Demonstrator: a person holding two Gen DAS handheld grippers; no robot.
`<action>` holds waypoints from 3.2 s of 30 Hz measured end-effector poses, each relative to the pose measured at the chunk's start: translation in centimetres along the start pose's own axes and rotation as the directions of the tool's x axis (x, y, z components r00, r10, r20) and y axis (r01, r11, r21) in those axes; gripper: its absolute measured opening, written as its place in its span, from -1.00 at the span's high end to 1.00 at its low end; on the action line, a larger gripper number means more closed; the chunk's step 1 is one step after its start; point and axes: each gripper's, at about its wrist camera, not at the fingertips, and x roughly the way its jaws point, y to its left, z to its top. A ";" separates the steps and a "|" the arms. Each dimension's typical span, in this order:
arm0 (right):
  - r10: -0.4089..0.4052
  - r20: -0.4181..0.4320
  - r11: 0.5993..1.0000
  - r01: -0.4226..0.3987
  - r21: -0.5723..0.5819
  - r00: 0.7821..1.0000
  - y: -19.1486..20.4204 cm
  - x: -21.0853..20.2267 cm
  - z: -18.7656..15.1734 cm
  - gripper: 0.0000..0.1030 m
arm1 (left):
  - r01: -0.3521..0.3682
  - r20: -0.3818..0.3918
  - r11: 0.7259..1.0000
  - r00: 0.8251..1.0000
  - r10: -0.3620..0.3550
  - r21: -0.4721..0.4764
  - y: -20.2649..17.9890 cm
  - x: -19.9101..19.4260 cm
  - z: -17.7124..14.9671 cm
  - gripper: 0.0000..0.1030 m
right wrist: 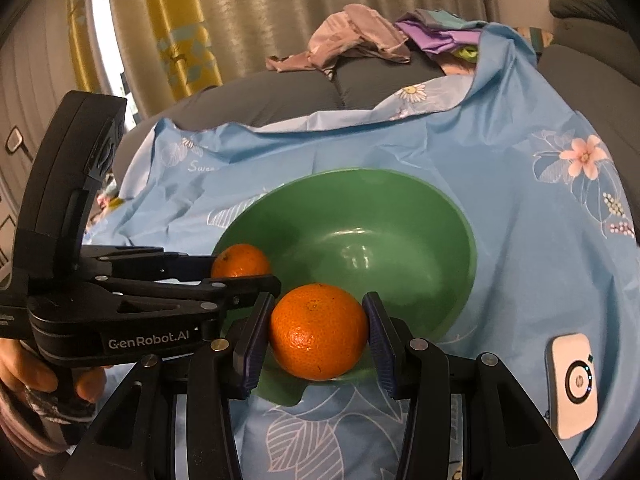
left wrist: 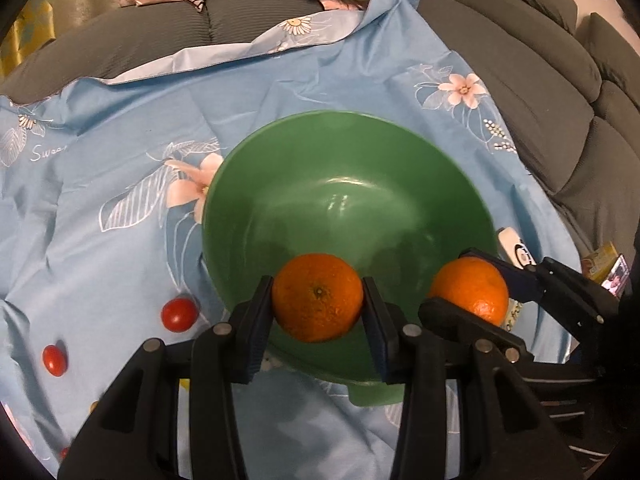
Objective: Organize fruits
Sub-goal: 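Carry both held mandarins over the green bowl with both tools, then open both tools to drop the mandarins into the green bowl, then grasp the small orange fruit with the left tool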
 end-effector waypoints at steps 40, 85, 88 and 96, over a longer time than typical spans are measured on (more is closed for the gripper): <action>0.067 -0.005 0.994 -0.067 -0.090 0.998 5.8 -4.2 -2.6 0.05 | -0.112 0.032 0.962 0.992 0.124 -0.247 6.9 -11.6 -11.7 -0.78; 0.092 -0.196 0.976 -0.127 -0.177 0.976 13.1 3.5 -2.9 0.05 | -0.038 0.110 0.955 0.991 0.073 -0.295 10.8 -12.1 -16.9 -0.96; 0.139 -0.220 0.972 -0.175 -0.155 0.966 13.1 4.1 -2.9 0.05 | -0.028 0.103 0.953 0.993 0.062 -0.301 11.6 -11.3 -16.4 -0.92; 0.264 -0.315 0.937 -0.320 -0.141 0.912 15.3 6.3 -4.1 0.05 | -0.059 0.060 0.948 0.995 0.082 -0.314 14.7 -9.0 -14.3 -0.64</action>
